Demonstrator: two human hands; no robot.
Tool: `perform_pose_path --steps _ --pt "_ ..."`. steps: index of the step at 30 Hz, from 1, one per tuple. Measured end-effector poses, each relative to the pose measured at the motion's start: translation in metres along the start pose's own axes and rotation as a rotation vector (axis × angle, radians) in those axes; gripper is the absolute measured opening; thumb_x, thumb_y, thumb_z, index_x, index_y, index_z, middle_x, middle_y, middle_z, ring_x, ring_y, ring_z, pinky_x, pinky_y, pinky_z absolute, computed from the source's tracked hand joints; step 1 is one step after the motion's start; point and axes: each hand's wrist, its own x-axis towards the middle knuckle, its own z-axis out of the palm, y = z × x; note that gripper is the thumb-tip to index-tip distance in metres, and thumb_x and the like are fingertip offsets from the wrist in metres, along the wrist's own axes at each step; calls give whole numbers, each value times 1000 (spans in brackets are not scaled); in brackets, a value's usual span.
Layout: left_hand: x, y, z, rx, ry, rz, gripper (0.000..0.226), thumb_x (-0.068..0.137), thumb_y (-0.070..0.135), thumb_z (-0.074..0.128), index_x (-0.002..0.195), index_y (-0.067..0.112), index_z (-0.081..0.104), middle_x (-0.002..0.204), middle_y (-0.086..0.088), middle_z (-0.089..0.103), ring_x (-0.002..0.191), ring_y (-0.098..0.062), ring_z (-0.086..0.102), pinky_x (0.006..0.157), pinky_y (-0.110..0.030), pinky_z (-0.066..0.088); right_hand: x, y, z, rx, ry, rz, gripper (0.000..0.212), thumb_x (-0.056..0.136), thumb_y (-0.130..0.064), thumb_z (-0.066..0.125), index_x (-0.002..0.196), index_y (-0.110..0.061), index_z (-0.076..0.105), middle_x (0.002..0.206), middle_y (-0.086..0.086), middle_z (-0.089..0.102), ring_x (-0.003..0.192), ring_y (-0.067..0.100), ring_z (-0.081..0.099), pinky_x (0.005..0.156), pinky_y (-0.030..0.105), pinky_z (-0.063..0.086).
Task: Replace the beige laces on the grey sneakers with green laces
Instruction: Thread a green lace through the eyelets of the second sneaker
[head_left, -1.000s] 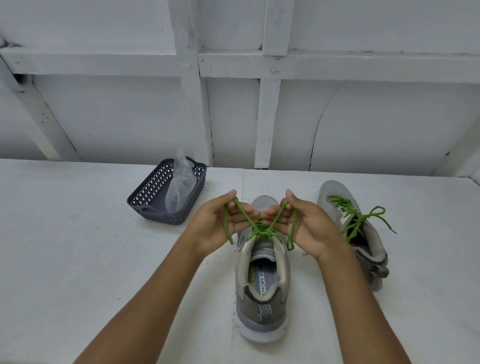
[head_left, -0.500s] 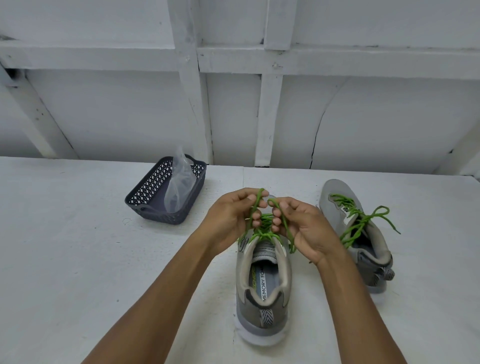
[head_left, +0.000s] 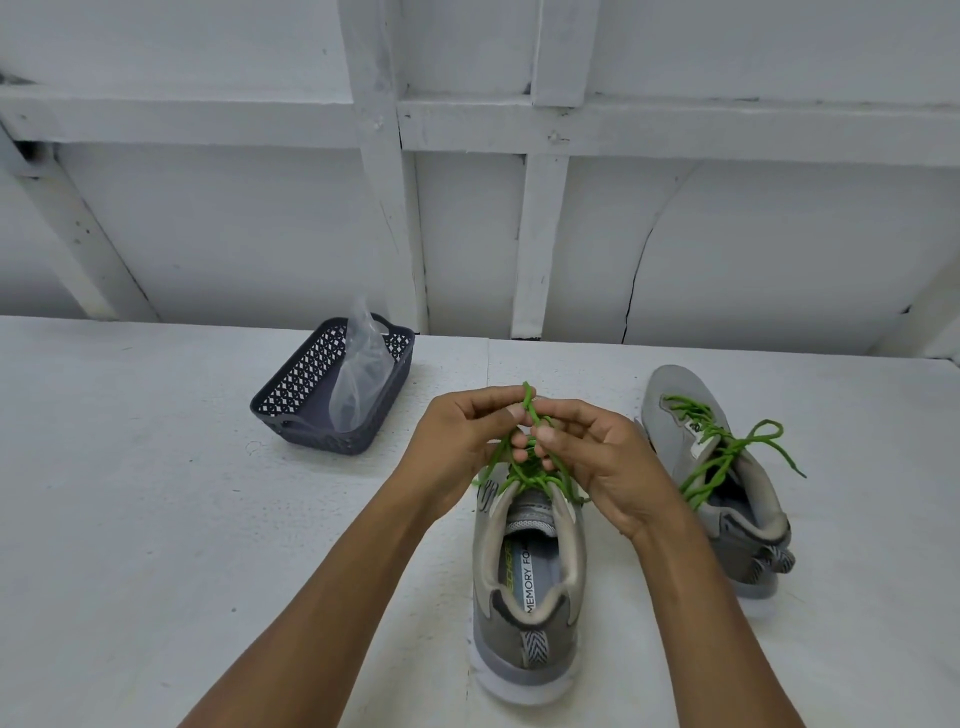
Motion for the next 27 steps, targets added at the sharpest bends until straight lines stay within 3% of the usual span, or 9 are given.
perform_pose_path --steps 4,9,13,17,21,23,27 --pt "0 0 2 -10 47 -5 18 96 -4 54 108 1 65 82 -11 70 62 -15 61 59 -26 54 1 0 2 -25 60 -14 22 92 6 55 109 -3 66 83 8 72 65 13 62 59 21 50" --pt "-1 1 6 -32 122 -46 13 94 -4 59 102 3 52 80 -15 71 57 -15 61 57 -25 54 1 6 11 54 160 -41 16 97 6 49 99 -9 52 74 10 65 55 11 51 51 20 43" --pt "-2 2 6 110 91 -110 4 92 -5 62 94 -4 65 77 -12 71 59 -15 58 58 -24 54 1 6 16 -97 187 -75 17 98 5 48 93 -11 46 71 7 64 52 9 48 50 20 40" --pt "-3 3 7 243 68 -122 17 93 -5 54 90 -7 71 75 -13 66 62 -16 56 61 -23 51 2 -1 19 -391 173 -55 19 97 0 53 88 -15 45 71 6 65 53 10 50 51 20 42" --pt "-9 5 10 239 24 -106 32 91 22 64 91 -10 70 72 -10 64 67 -17 57 68 -27 49 3 -7 20 -574 170 -68 22 95 -3 55 85 -18 43 73 6 67 54 8 58 56 25 46" --pt "-11 2 14 317 94 -18 35 90 31 71 86 -4 73 65 -5 63 58 -10 54 62 -22 45 1 -9 21 -609 148 -81 20 95 -4 55 86 -18 43 73 5 67 54 6 60 58 24 49" --pt "-9 -4 20 150 209 36 20 92 15 67 94 -3 75 60 -1 63 52 -7 52 55 -17 45 -4 -11 18 -531 72 -71 19 96 -2 55 87 -15 44 69 1 67 62 13 61 63 27 51"
